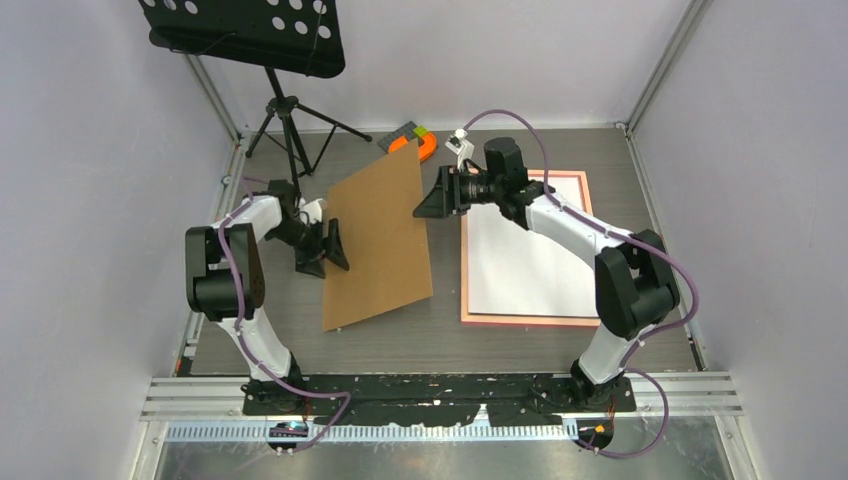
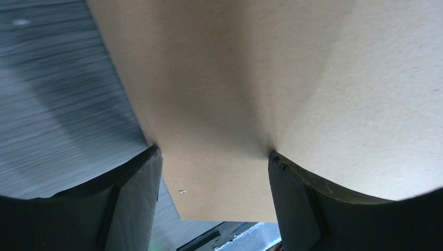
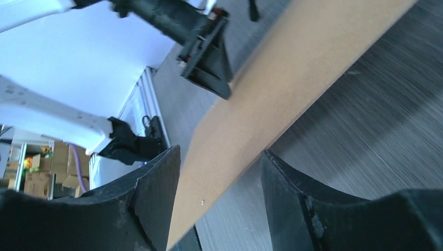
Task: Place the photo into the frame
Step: Turn over the photo frame item at the center of the board.
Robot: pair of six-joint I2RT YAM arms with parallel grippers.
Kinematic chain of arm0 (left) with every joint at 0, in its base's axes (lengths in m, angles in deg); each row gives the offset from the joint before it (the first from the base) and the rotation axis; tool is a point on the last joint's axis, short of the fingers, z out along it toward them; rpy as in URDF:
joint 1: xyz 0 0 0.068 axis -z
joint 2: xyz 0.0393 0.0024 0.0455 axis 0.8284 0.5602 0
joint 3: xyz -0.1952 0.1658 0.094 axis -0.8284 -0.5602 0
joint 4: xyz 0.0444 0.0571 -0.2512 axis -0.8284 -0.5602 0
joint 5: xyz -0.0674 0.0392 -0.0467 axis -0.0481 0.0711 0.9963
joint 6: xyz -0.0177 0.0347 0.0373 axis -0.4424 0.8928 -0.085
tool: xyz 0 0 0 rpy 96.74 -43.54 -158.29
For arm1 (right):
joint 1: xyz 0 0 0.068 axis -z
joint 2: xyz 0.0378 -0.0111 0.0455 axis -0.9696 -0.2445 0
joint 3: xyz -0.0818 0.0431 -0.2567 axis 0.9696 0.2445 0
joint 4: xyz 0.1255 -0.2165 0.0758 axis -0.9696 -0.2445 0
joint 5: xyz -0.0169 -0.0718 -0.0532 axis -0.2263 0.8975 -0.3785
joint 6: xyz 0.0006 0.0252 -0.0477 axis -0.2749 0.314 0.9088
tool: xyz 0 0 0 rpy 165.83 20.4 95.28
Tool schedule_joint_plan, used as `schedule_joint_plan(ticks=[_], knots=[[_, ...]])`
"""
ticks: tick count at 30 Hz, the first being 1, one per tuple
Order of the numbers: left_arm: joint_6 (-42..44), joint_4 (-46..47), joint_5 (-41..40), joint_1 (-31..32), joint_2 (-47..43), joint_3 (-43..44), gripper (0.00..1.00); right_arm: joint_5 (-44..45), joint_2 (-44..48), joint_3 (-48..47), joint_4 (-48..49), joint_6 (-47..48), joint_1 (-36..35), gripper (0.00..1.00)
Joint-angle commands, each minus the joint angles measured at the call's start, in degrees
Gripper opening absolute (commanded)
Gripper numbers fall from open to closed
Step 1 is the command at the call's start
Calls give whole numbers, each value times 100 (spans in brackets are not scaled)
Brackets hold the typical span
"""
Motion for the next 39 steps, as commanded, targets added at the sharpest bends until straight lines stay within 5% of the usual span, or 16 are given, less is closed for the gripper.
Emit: schedule_joint_plan(ticks=[1,25,39], knots=[[125,322,1312,321,32,35,72,-1026,355,-1,663,-329,-248,63],[551,260,2611,1122,-132,209,79,-1451,559,-203,1444,-797,-910,60],[65,271,2242,1061,-1372,508,84,-1021,822,-951,-185,9,-1109,74]])
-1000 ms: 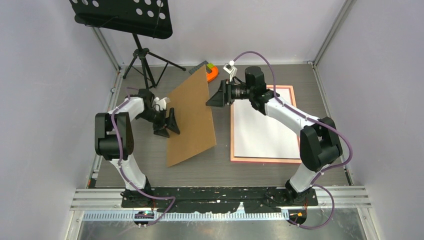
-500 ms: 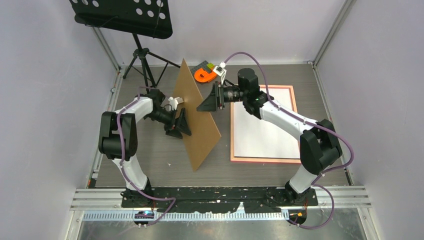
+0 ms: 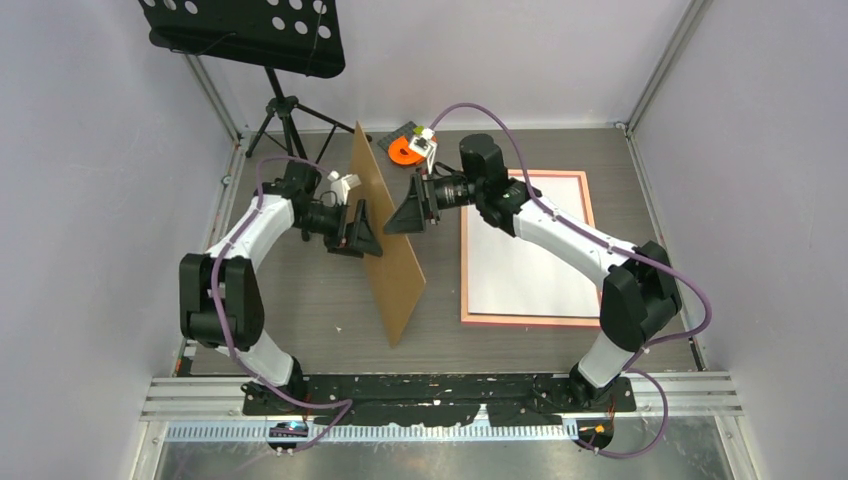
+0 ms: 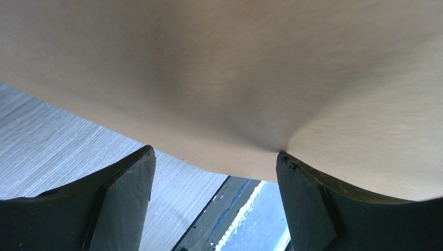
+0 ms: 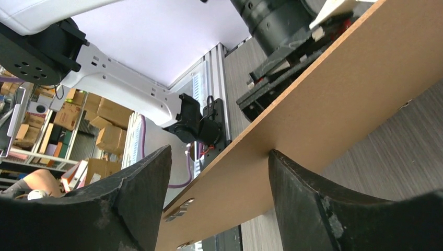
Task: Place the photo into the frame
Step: Turn over the photo frame item at the center of the board.
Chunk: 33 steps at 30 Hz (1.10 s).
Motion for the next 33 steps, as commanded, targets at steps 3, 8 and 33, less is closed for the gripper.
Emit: schedule_joint_plan(ticks=[3,8,33], knots=[[-420,236,104,-3,-524,469,83,122,343,-750,-1079,569,-214,75],[-540,188,148,-96,-783,550,84,463,246,-1102,-1800,979,-298,76],[-2176,-793,-140,-874,-1632,2036,100,581,-594,-2349,-2523,1306,-1117,81]])
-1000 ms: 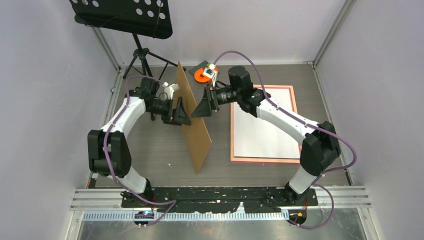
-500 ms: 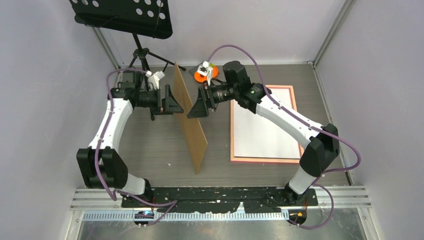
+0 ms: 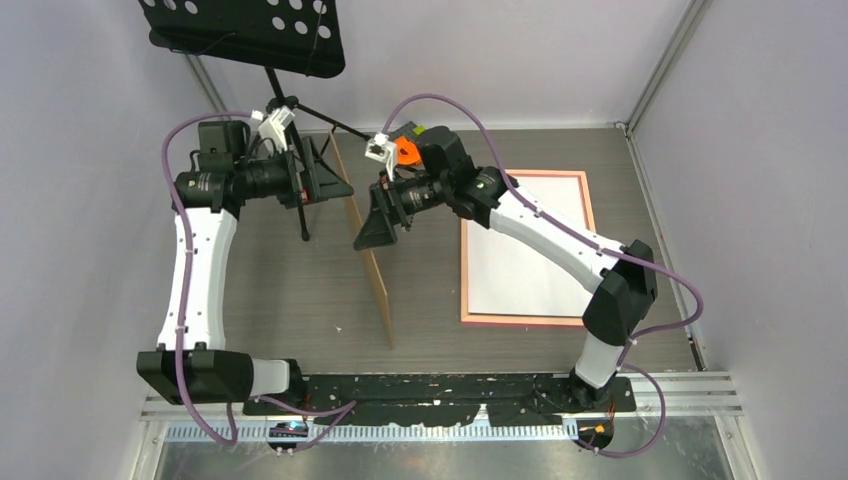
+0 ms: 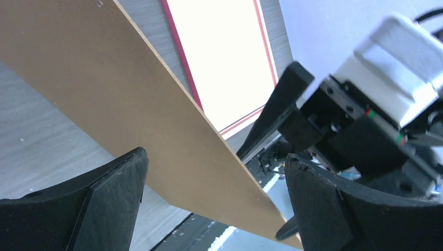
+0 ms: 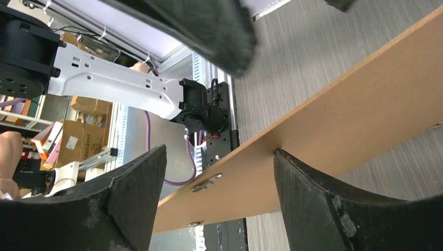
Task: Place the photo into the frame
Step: Turn over the photo frame item at the center of the board.
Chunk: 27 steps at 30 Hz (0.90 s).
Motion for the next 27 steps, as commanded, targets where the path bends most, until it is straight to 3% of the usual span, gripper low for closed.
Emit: schedule_joint_plan(ticks=[1,17,25,27], knots=[[-570,-82,70,-12,295,-218,100,-54,-156,-378,-21,92,-215,81],[-855,-57,-759,-118,-726,-1204,94,-184,-453,-475,220,-150,-604,81],[-997,-264,-1005,-172,-930,-1397,94,-243,-566,-511,307,-230,-762,81],[-1032,-361,-963,-241,-966,-1427,98,-249,-618,-556,318,-251,-808,81]])
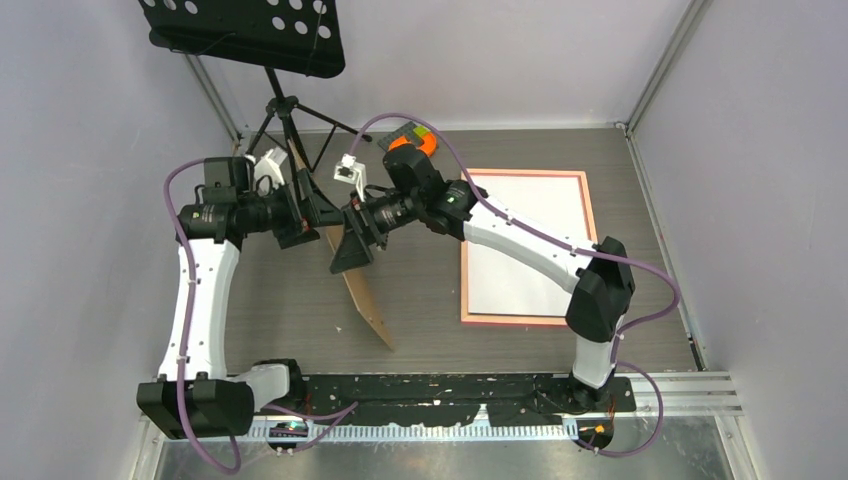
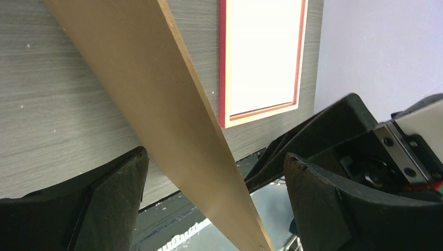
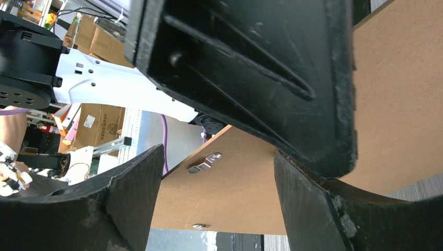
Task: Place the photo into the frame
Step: Turn over the photo frame item at the center of the board.
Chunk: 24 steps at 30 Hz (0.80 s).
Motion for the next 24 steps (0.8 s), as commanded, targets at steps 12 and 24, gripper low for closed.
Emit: schedule_joint_plan(ticks=[12,24], knots=[[-328,-174,440,-357,-286,-666,90,-119,-148,-367,124,-105,-257,81],[-249,-510,157,-457,-267,-500,70,526,-1,-253,76,-215,-298,80]])
